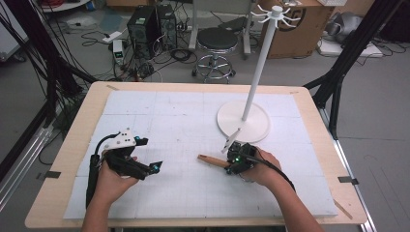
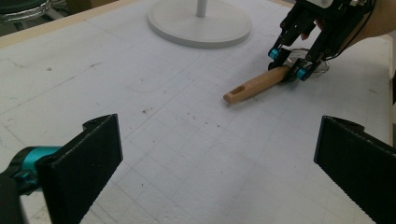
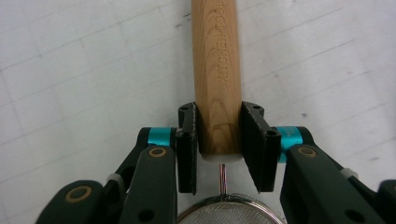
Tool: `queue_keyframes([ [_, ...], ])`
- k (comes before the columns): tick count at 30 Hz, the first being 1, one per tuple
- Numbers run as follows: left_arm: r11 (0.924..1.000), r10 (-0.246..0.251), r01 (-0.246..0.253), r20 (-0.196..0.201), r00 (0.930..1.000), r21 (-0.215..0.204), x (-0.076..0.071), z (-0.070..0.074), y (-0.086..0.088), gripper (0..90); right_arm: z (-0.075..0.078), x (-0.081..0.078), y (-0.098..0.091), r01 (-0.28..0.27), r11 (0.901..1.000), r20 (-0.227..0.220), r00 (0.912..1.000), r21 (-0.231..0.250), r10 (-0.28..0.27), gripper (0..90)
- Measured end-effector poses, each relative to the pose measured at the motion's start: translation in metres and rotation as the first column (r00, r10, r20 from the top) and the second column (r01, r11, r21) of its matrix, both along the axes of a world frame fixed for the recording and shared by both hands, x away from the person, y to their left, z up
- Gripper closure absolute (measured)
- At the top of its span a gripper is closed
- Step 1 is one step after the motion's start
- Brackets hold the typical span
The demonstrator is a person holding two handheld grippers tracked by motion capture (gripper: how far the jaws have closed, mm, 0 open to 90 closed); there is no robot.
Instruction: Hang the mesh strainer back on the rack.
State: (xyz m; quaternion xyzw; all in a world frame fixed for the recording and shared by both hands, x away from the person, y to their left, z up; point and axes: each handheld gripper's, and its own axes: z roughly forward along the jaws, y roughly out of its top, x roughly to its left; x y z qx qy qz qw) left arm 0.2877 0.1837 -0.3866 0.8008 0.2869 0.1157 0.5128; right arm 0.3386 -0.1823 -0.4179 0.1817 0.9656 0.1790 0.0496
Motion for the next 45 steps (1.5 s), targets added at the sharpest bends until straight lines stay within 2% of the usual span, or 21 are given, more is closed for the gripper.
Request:
queue_keyframes([
  [3, 1.0, -0.002, 0.002, 0.0, 1.0, 0.002, 0.0, 0.0, 0.0, 1.6, 0.007, 0.0, -0.005, 0.01, 0.9988, 0.03, 0.9995, 0.048, -0.011, 68.8],
  [7, 1.0, 0.001, -0.001, -0.003, 1.0, -0.002, 0.0, 0.0, 0.001, 1.6, 0.017, -0.001, -0.013, 0.015, 0.9924, 0.055, 0.9983, 0.122, -0.022, 68.8],
  [12, 1.0, 0.003, -0.003, -0.002, 1.0, -0.003, 0.0, 0.0, 0.001, 1.6, 0.033, -0.003, -0.029, 0.034, 0.972, 0.082, 0.9952, 0.233, -0.054, 68.9],
  [14, 1.0, 0.001, -0.001, 0.0, 1.0, -0.003, 0.0, 0.0, 0.0, 1.6, 0.039, -0.003, -0.035, 0.03, 0.9609, 0.105, 0.9926, 0.275, -0.061, 68.9],
  [19, 1.0, -0.001, 0.001, 0.0, 1.0, -0.005, 0.0, 0.0, 0.001, 1.7, 0.05, -0.005, -0.047, 0.025, 0.9276, 0.125, 0.9892, 0.373, -0.077, 68.8],
  [20, 1.0, -0.001, 0.001, 0.0, 1.0, -0.005, 0.0, 0.0, 0.001, 1.6, 0.053, -0.006, -0.051, 0.025, 0.9168, 0.122, 0.9893, 0.398, -0.08, 68.8],
  [25, 1.0, 0.0, 0.0, 0.003, 1.0, -0.008, 0.0, 0.0, 0.001, 1.6, 0.065, -0.007, -0.064, 0.024, 0.8807, 0.143, 0.9842, 0.473, -0.104, 68.8],
  [27, 1.0, 0.001, -0.001, -0.002, 1.0, -0.008, 0.0, 0.0, 0.001, 1.6, 0.07, -0.006, -0.068, 0.007, 0.8676, 0.166, 0.9808, 0.497, -0.103, 68.8],
  [29, 1.0, 0.0, 0.0, 0.0, 1.0, -0.008, 0.0, 0.0, 0.001, 1.6, 0.077, -0.007, -0.074, -0.007, 0.8486, 0.18, 0.9782, 0.529, -0.104, 68.8],
  [32, 1.0, 0.001, -0.001, 0.001, 1.0, -0.008, 0.0, 0.0, 0.001, 1.6, 0.086, -0.007, -0.081, -0.013, 0.8332, 0.195, 0.9742, 0.553, -0.114, 68.8],
  [36, 1.0, 0.0, 0.0, 0.0, 1.0, -0.007, 0.0, 0.0, 0.001, 1.6, 0.096, -0.005, -0.091, -0.019, 0.8176, 0.215, 0.9682, 0.575, -0.128, 68.8],
  [37, 1.0, -0.001, 0.001, 0.0, 1.0, -0.008, 0.0, 0.0, 0.001, 1.6, 0.097, -0.006, -0.092, -0.012, 0.815, 0.204, 0.9702, 0.579, -0.131, 68.8],
  [39, 1.0, 0.0, 0.0, -0.001, 1.0, -0.009, 0.0, 0.0, 0.001, 1.6, 0.103, -0.004, -0.099, -0.012, 0.8055, 0.21, 0.9676, 0.592, -0.14, 68.8],
  [42, 1.0, 0.0, 0.0, 0.001, 1.0, -0.008, 0.0, 0.0, 0.001, 1.6, 0.108, -0.002, -0.107, -0.01, 0.7832, 0.21, 0.9655, 0.622, -0.154, 68.8],
  [45, 1.0, 0.001, -0.001, 0.001, 1.0, -0.009, 0.0, 0.0, 0.001, 1.6, 0.115, 0.0, -0.113, -0.016, 0.7763, 0.221, 0.9619, 0.63, -0.16, 68.8],
])
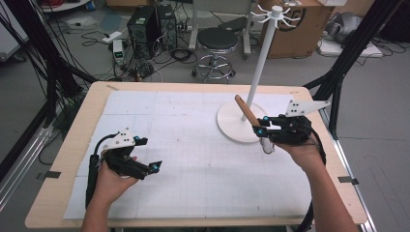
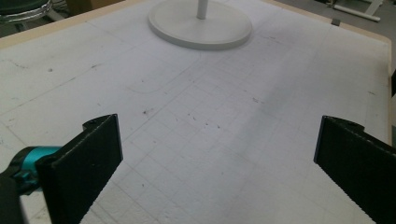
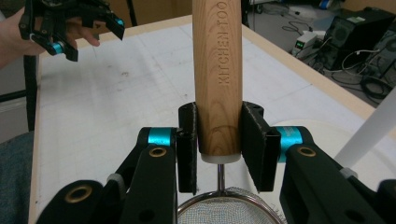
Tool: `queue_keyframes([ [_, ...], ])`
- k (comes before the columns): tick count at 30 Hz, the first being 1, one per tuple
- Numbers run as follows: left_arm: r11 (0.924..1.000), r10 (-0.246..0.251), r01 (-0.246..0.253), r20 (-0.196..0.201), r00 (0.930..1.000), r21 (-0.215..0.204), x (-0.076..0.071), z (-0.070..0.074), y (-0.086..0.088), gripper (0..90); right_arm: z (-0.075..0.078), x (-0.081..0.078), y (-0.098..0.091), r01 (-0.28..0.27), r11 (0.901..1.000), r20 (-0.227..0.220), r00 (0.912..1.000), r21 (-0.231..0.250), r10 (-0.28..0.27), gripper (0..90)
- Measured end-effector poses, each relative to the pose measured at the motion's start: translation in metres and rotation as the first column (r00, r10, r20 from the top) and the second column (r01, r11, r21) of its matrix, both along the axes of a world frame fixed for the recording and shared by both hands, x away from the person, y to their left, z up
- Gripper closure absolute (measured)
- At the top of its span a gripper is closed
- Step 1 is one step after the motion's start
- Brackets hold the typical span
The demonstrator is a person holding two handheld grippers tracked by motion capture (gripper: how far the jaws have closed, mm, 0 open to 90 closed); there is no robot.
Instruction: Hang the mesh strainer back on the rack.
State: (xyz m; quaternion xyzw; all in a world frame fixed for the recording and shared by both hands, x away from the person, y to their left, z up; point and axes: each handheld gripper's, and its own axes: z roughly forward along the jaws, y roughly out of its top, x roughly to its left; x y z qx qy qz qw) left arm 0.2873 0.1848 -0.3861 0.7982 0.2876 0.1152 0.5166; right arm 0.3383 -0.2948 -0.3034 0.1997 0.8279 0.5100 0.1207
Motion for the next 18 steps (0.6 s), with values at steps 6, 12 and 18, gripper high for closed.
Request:
queue_keyframes([
  [6, 0.9999, -0.01, 0.01, 0.0, 1.0, -0.011, 0.001, -0.001, 0.001, 1.7, 0.015, 0.004, -0.011, -0.014, 0.9992, 0.036, 0.9993, 0.036, 0.013, 68.7],
  [12, 0.9996, -0.014, 0.014, 0.004, 0.9999, -0.025, 0.001, 0.0, 0.003, 1.6, 0.033, 0.009, -0.022, -0.019, 0.998, 0.066, 0.9977, 0.061, 0.015, 68.7],
  [18, 0.9995, -0.013, 0.013, 0.004, 0.9999, -0.028, 0.001, 0.0, 0.004, 1.6, 0.054, 0.013, -0.034, -0.013, 0.9985, 0.092, 0.9957, 0.053, 0.008, 68.7],
])
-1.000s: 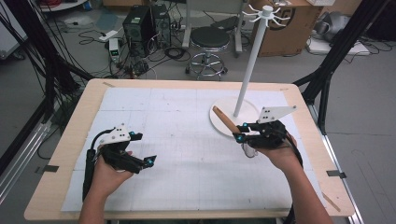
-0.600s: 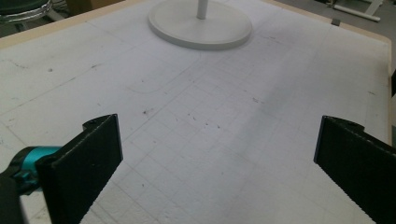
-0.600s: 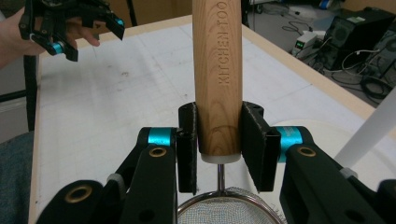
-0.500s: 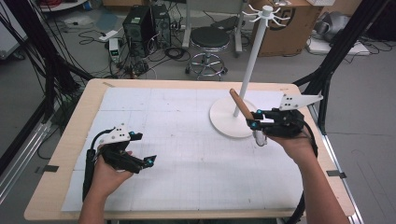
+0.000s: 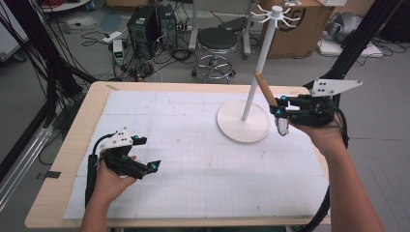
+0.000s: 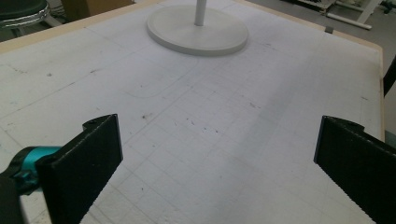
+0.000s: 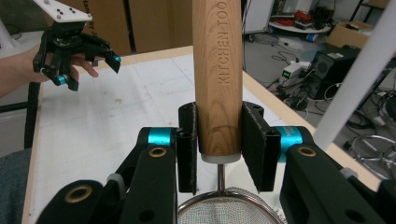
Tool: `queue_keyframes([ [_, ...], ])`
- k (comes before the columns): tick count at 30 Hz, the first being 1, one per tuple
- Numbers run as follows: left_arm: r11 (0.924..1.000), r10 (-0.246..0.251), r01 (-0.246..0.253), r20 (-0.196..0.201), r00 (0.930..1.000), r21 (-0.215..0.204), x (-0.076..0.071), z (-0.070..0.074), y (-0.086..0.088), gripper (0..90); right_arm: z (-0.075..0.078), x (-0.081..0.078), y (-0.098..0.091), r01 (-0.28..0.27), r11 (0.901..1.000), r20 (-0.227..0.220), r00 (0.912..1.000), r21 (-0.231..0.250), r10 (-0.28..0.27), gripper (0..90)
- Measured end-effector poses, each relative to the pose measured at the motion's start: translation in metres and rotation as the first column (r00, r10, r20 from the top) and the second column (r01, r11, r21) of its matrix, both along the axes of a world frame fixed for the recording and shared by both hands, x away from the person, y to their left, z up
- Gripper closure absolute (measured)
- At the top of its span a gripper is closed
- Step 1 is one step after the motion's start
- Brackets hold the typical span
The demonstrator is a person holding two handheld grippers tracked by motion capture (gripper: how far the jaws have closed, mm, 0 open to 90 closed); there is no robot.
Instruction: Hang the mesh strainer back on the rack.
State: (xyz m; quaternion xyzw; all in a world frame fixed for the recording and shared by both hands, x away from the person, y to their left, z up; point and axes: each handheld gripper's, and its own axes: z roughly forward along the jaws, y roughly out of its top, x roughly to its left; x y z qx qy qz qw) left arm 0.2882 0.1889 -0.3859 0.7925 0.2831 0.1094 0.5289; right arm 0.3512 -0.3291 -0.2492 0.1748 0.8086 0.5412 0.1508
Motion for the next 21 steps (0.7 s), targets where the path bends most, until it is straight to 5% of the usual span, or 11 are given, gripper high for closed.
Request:
queue_keyframes([
  [21, 1.0, 0.0, 0.0, -0.004, 1.0, 0.003, 0.001, -0.002, 0.0, 1.6, 0.046, 0.014, -0.036, 0.1, 0.9934, 0.084, 0.9909, 0.056, -0.105, 68.7],
])
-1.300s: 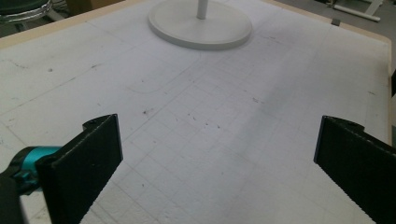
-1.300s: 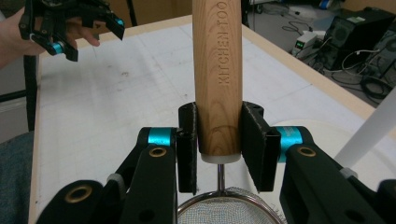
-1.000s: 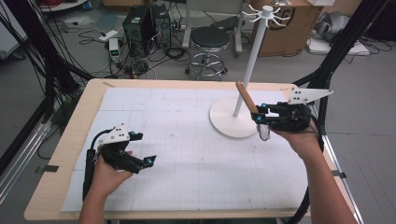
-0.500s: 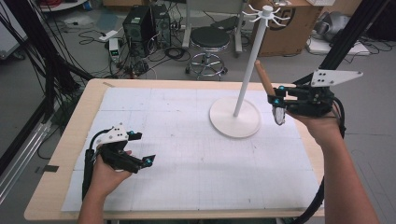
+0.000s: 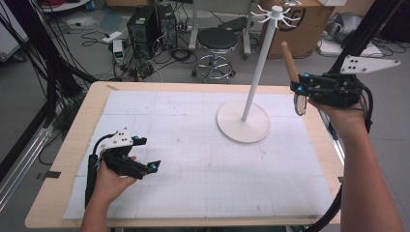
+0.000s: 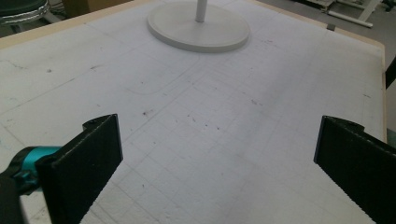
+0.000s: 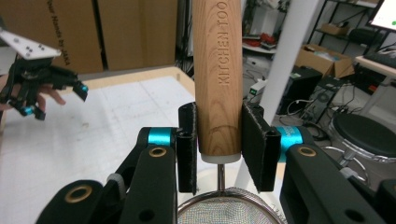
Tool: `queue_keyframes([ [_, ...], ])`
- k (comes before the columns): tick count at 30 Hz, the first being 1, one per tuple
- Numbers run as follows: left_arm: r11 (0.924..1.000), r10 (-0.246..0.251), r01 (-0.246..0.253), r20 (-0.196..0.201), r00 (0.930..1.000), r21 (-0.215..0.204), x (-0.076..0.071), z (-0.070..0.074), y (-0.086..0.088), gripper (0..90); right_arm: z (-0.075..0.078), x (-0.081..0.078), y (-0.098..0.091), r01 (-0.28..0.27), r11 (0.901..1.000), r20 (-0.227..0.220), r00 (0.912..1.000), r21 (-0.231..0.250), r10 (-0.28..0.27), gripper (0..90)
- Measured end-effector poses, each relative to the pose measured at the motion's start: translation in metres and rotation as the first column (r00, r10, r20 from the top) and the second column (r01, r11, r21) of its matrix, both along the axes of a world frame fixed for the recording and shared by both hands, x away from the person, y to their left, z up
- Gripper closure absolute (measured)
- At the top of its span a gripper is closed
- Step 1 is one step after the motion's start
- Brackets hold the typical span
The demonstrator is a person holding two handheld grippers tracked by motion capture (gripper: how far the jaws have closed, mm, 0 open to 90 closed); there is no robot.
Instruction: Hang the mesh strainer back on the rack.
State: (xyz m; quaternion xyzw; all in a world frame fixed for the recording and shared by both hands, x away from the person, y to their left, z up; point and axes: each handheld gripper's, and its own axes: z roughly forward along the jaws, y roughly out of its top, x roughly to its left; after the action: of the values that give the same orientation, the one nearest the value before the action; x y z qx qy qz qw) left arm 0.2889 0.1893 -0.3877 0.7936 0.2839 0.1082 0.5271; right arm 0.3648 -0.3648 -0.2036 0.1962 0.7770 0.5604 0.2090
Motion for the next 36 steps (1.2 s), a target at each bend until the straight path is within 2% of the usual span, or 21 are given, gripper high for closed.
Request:
queue_keyframes([
  [3, 1.0, 0.001, -0.001, 0.001, 1.0, 0.003, 0.0, 0.0, 0.0, 1.6, 0.005, 0.002, -0.004, 0.038, 0.9992, -0.015, 0.9992, 0.015, -0.038, 68.7],
  [6, 1.0, -0.004, 0.004, 0.002, 1.0, 0.006, 0.0, 0.0, -0.001, 1.6, 0.008, 0.006, -0.008, 0.063, 0.9978, -0.007, 0.998, 0.018, -0.063, 68.7],
  [10, 1.0, -0.007, 0.007, 0.001, 1.0, 0.002, 0.0, 0.0, -0.001, 1.6, 0.012, 0.007, -0.017, 0.097, 0.9943, -0.008, 0.9953, 0.045, -0.097, 68.7],
  [14, 0.9999, -0.006, 0.006, 0.0, 1.0, 0.009, 0.0, 0.0, -0.001, 1.6, 0.019, 0.009, -0.021, 0.123, 0.9914, -0.009, 0.9923, 0.042, -0.123, 68.7],
  [19, 0.9999, -0.016, 0.016, 0.0, 0.9999, 0.003, 0.0, -0.001, -0.002, 1.6, 0.028, 0.014, -0.018, 0.131, 0.9909, -0.004, 0.9914, 0.032, -0.13, 68.7],
  [20, 0.9999, -0.016, 0.016, 0.0, 0.9999, 0.005, 0.0, -0.001, -0.002, 1.6, 0.029, 0.014, -0.016, 0.14, 0.9896, -0.026, 0.99, 0.034, -0.139, 68.7],
  [22, 0.9999, -0.013, 0.013, 0.0, 0.9999, 0.007, 0.0, -0.001, -0.002, 1.6, 0.03, 0.017, -0.014, 0.137, 0.9902, -0.019, 0.9904, 0.026, -0.137, 68.7],
  [26, 0.9999, -0.009, 0.009, -0.001, 1.0, 0.006, 0.0, -0.001, -0.001, 1.7, 0.029, 0.023, -0.011, 0.148, 0.989, -0.022, 0.9889, 0.014, -0.147, 68.7],
  [27, 0.9999, -0.009, 0.009, -0.002, 1.0, 0.005, 0.0, -0.001, 0.0, 1.6, 0.028, 0.023, -0.01, 0.155, 0.9877, -0.044, 0.9871, 0.02, -0.154, 68.7],
  [31, 1.0, -0.002, 0.002, -0.001, 1.0, -0.002, 0.0, -0.001, 0.001, 1.6, 0.025, 0.029, -0.007, 0.154, 0.988, -0.043, 0.9871, 0.003, -0.154, 68.7],
  [34, 1.0, -0.007, 0.007, -0.001, 1.0, 0.001, 0.0, -0.001, 0.002, 1.6, 0.024, 0.03, -0.005, 0.157, 0.9876, -0.052, 0.9863, 0.0, -0.157, 68.7],
  [36, 1.0, -0.006, 0.006, -0.001, 1.0, 0.002, 0.0, -0.001, 0.002, 1.6, 0.022, 0.032, -0.004, 0.151, 0.9885, -0.042, 0.9877, 0.006, -0.151, 68.7],
])
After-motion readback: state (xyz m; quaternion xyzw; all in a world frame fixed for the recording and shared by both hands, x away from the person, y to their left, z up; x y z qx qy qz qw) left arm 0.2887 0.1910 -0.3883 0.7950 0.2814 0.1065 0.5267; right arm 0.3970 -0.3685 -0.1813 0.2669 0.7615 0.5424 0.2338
